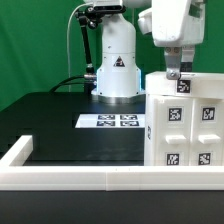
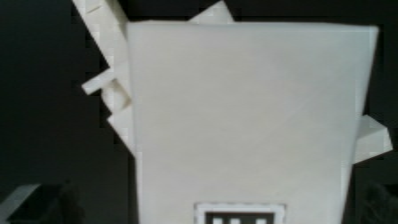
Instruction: Assemble cabinet
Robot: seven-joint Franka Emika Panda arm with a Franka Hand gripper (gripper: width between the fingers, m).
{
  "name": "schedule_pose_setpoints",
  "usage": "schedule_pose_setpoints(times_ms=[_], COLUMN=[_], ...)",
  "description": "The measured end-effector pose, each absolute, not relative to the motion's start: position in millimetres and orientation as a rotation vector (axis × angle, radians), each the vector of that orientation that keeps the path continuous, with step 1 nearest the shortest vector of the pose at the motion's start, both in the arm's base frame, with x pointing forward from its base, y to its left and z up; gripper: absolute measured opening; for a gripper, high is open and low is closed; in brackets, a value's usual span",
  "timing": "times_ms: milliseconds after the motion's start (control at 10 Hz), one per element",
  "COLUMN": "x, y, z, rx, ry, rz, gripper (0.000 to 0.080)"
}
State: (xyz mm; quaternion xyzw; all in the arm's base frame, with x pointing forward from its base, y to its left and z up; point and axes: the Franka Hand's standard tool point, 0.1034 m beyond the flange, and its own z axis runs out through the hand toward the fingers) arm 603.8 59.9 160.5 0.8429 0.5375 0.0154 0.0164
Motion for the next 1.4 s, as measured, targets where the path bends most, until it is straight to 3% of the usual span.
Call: schedule_pose_setpoints(times_ms=[300, 400, 500, 1100, 1400], x=[602.3, 602.1, 601.6, 601.3, 601.2], y=[53.9, 53.8, 53.7, 52.1, 52.0], z=[154.8, 154.2, 153.7, 153.4, 153.2], rx=[2.648, 2.661, 2.67, 2.733, 2.874], ry=[1.633, 1.612, 1.597, 1.491, 1.203], rz=[0.033, 0.032, 0.03, 0.03, 0.034], gripper=[0.0796, 0.0712, 0.0576, 0.0562, 0.0563])
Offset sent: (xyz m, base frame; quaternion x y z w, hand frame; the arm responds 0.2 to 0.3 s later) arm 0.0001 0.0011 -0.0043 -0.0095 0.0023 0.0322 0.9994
